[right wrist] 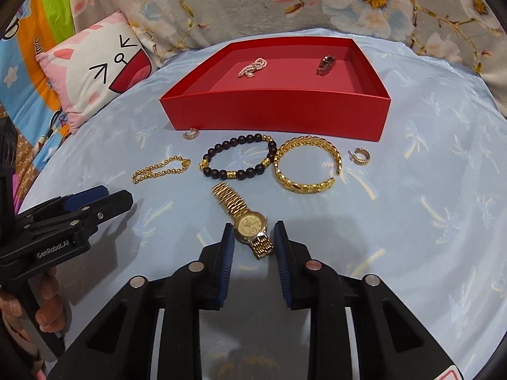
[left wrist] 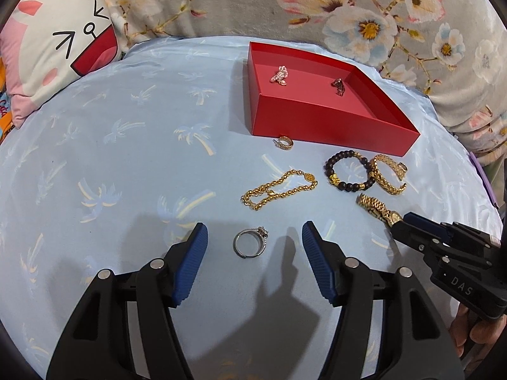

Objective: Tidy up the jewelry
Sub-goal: 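Grasp the gold watch with the right tool while the left tool grasps the diamond ring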

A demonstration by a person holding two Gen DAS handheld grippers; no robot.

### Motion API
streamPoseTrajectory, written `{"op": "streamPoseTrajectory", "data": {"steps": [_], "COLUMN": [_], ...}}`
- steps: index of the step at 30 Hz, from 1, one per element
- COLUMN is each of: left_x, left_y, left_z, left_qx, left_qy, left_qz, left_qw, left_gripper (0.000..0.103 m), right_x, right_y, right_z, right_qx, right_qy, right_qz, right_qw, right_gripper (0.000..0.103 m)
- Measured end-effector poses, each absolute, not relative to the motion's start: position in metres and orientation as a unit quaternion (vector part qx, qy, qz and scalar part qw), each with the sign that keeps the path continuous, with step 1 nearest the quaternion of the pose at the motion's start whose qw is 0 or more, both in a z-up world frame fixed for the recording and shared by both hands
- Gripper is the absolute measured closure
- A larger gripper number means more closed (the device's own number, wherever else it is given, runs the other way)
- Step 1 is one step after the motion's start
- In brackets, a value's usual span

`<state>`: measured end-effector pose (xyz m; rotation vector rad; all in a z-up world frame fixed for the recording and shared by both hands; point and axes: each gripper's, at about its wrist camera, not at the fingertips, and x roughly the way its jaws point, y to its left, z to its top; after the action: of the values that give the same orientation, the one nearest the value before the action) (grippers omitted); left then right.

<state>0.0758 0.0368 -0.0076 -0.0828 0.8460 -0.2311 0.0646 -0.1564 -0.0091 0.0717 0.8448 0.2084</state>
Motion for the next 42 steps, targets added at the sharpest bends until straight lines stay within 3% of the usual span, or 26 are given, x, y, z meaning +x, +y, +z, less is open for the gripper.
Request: {"op": "streamPoseTrajectory", "data": {"steps": [5, 6, 9, 12, 14, 16, 32, 38, 42], "left_x": [0.075, 0.075, 0.075, 0.075, 0.075, 0.075, 0.074, 0.074, 0.074], "left_y": [0.036, 0.036, 0.037, 0.036, 0.036, 0.036, 0.032, 0.025, 0.022], "left_z": [-0.008, -0.008, -0.008, -0.008, -0.008, -0.008, -0.007, -0.007, -0.007], "left_qx": [-0.041, -0.041, -0.041, -0.041, -0.041, -0.041, -0.04, -0.018, -0.006], "left_qy": [0.409, 0.409, 0.409, 0.409, 0.409, 0.409, 0.408, 0.411, 0.411], "left_qz": [-0.112, -0.112, -0.112, -0.113, -0.112, -0.112, -0.122, -0.122, -0.124], "left_qw": [0.905, 0.905, 0.905, 0.905, 0.905, 0.905, 0.904, 0.903, 0.903], "left_gripper": [0.043, 0.042, 0.042, 0.042, 0.042, 0.042, 0.045, 0.053, 0.066], "right_x": [0.058, 0.059, 0.064, 0.069, 0.07, 0.07, 0.026, 0.013, 0.006], "right_y": [-0.156, -0.155, -0.15, -0.141, -0.14, -0.143, -0.178, -0.186, -0.189], "right_z": [-0.009, -0.009, -0.007, -0.008, -0.008, -0.008, -0.005, 0.004, 0.011], "right_qx": [0.039, 0.037, 0.028, 0.01, 0.004, 0.008, 0.101, 0.111, 0.119], "right_qy": [0.41, 0.41, 0.407, 0.408, 0.408, 0.408, 0.393, 0.385, 0.382], "right_qz": [0.099, 0.1, 0.103, 0.098, 0.092, 0.082, 0.064, 0.063, 0.068], "right_qw": [0.906, 0.906, 0.907, 0.908, 0.908, 0.909, 0.912, 0.914, 0.914], "right_gripper": [0.089, 0.085, 0.06, 0.058, 0.065, 0.08, 0.08, 0.08, 0.08]}}
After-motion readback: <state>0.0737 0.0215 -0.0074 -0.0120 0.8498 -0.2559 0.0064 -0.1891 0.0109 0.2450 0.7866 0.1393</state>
